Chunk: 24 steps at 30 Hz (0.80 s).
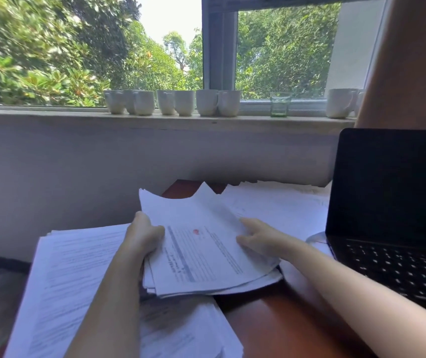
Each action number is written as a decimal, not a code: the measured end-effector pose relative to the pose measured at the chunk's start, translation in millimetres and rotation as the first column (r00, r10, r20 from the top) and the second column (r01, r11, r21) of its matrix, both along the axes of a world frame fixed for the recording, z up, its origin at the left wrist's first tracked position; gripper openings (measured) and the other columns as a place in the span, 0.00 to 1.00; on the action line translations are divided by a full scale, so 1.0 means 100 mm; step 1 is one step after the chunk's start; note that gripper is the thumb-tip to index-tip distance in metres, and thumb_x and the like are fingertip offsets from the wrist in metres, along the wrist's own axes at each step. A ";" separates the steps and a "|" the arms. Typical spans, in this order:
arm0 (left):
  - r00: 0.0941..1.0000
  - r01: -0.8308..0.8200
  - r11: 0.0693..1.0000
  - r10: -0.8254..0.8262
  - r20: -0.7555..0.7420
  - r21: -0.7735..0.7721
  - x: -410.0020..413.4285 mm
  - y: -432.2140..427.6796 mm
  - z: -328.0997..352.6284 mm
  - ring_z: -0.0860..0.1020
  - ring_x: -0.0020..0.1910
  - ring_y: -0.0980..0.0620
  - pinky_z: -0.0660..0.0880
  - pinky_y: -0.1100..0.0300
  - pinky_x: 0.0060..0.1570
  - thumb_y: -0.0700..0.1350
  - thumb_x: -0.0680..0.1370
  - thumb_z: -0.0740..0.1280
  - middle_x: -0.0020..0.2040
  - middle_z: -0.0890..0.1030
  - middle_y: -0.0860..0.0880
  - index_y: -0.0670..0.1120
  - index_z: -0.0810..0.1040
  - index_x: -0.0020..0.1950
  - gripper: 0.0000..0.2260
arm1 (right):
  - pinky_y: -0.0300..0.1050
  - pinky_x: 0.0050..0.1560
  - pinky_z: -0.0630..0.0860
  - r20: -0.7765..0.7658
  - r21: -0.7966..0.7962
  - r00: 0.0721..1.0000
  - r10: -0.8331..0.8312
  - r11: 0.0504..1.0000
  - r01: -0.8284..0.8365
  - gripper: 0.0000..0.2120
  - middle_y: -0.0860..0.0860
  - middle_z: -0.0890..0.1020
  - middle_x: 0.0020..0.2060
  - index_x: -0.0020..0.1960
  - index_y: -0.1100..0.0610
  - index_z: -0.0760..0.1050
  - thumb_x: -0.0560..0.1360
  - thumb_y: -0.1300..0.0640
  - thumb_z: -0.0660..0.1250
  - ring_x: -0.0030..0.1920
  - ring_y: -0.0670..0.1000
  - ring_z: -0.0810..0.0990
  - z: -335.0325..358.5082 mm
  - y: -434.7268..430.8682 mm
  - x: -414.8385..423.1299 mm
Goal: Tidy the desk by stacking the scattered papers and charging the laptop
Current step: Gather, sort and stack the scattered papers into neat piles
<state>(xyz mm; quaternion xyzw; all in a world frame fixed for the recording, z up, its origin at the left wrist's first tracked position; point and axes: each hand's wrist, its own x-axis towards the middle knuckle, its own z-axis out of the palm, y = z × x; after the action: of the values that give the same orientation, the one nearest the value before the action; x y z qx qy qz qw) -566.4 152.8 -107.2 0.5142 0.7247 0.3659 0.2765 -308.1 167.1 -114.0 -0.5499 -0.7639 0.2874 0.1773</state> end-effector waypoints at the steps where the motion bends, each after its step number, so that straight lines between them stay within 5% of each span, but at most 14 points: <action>1: 1.000 0.001 1.000 0.000 -0.010 0.007 0.00 0.00 0.00 0.77 0.42 0.41 0.66 0.58 0.32 0.41 0.71 0.62 0.52 0.79 0.34 0.36 0.70 0.50 0.12 | 0.46 0.55 0.73 0.143 0.038 0.990 0.003 0.999 -0.008 0.13 0.50 0.78 0.56 0.61 0.55 0.72 0.77 0.57 0.58 0.55 0.52 0.76 0.01 0.01 -0.01; 3: 1.000 0.009 1.000 -0.008 -0.022 0.010 0.02 -0.01 0.01 0.78 0.44 0.40 0.65 0.58 0.31 0.43 0.69 0.63 0.54 0.78 0.33 0.36 0.69 0.49 0.13 | 0.47 0.50 0.72 0.373 0.135 0.926 -0.055 0.991 0.004 0.11 0.53 0.77 0.53 0.54 0.56 0.73 0.77 0.52 0.57 0.54 0.55 0.73 0.05 0.05 -0.02; 5: 1.000 0.003 1.000 -0.003 -0.029 0.001 0.04 -0.01 0.01 0.78 0.45 0.39 0.66 0.58 0.32 0.43 0.71 0.64 0.55 0.77 0.33 0.31 0.69 0.55 0.18 | 0.47 0.43 0.69 0.411 0.247 0.894 -0.178 0.966 0.079 0.12 0.56 0.75 0.46 0.41 0.57 0.70 0.78 0.52 0.55 0.51 0.57 0.72 0.10 0.10 0.03; 6: 1.000 -0.009 1.000 0.009 -0.026 -0.001 0.05 -0.01 0.01 0.78 0.48 0.39 0.68 0.57 0.34 0.42 0.72 0.65 0.55 0.77 0.33 0.31 0.69 0.59 0.20 | 0.47 0.44 0.69 0.399 0.286 0.886 -0.235 0.950 0.123 0.12 0.56 0.74 0.48 0.41 0.57 0.71 0.78 0.54 0.54 0.53 0.58 0.71 0.13 0.13 0.09; 9: 0.999 -0.022 1.000 0.022 -0.029 -0.003 0.09 -0.02 0.02 0.75 0.51 0.42 0.70 0.55 0.42 0.40 0.75 0.66 0.54 0.75 0.40 0.36 0.63 0.62 0.20 | 0.50 0.58 0.68 0.508 0.257 0.801 -0.316 0.944 0.209 0.19 0.56 0.71 0.62 0.64 0.57 0.69 0.78 0.48 0.57 0.63 0.60 0.69 0.15 0.21 0.28; 12: 0.999 -0.035 0.999 0.035 0.023 0.010 0.09 -0.04 0.05 0.74 0.50 0.42 0.69 0.55 0.39 0.36 0.74 0.65 0.48 0.73 0.42 0.37 0.64 0.59 0.16 | 0.46 0.48 0.68 0.563 0.184 0.767 -0.306 0.952 0.245 0.17 0.56 0.74 0.59 0.61 0.58 0.68 0.76 0.49 0.60 0.58 0.59 0.74 0.08 0.25 0.35; 15: 0.998 -0.022 0.997 0.018 0.058 0.077 0.05 -0.04 0.06 0.76 0.43 0.42 0.69 0.58 0.35 0.34 0.72 0.63 0.44 0.77 0.41 0.36 0.73 0.48 0.07 | 0.43 0.43 0.67 0.592 0.297 0.723 -0.355 0.931 0.214 0.08 0.56 0.77 0.56 0.54 0.58 0.71 0.76 0.61 0.59 0.55 0.58 0.76 0.09 0.29 0.39; 20: 0.997 -0.031 0.984 0.017 0.077 0.175 -0.05 -0.08 0.09 0.74 0.36 0.44 0.67 0.58 0.35 0.32 0.70 0.62 0.37 0.76 0.43 0.39 0.72 0.37 0.03 | 0.43 0.42 0.68 0.394 0.427 0.752 -0.529 0.830 0.360 0.07 0.58 0.76 0.47 0.44 0.60 0.72 0.76 0.66 0.56 0.54 0.61 0.77 0.19 0.36 0.53; 24: 0.995 -0.066 0.988 0.055 0.078 0.141 -0.13 -0.05 0.05 0.78 0.43 0.40 0.70 0.57 0.39 0.33 0.71 0.62 0.42 0.79 0.40 0.36 0.75 0.42 0.03 | 0.46 0.37 0.65 0.170 0.515 0.846 -0.505 0.778 0.360 0.13 0.53 0.71 0.34 0.33 0.54 0.62 0.76 0.62 0.55 0.41 0.60 0.73 0.33 0.34 0.49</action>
<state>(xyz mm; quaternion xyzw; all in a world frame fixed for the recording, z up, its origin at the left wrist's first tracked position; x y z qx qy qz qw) -579.9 148.2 -102.4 0.4968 0.7011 0.4440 0.2540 -259.1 201.6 -80.7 -0.6902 -0.6788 -0.0394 0.2477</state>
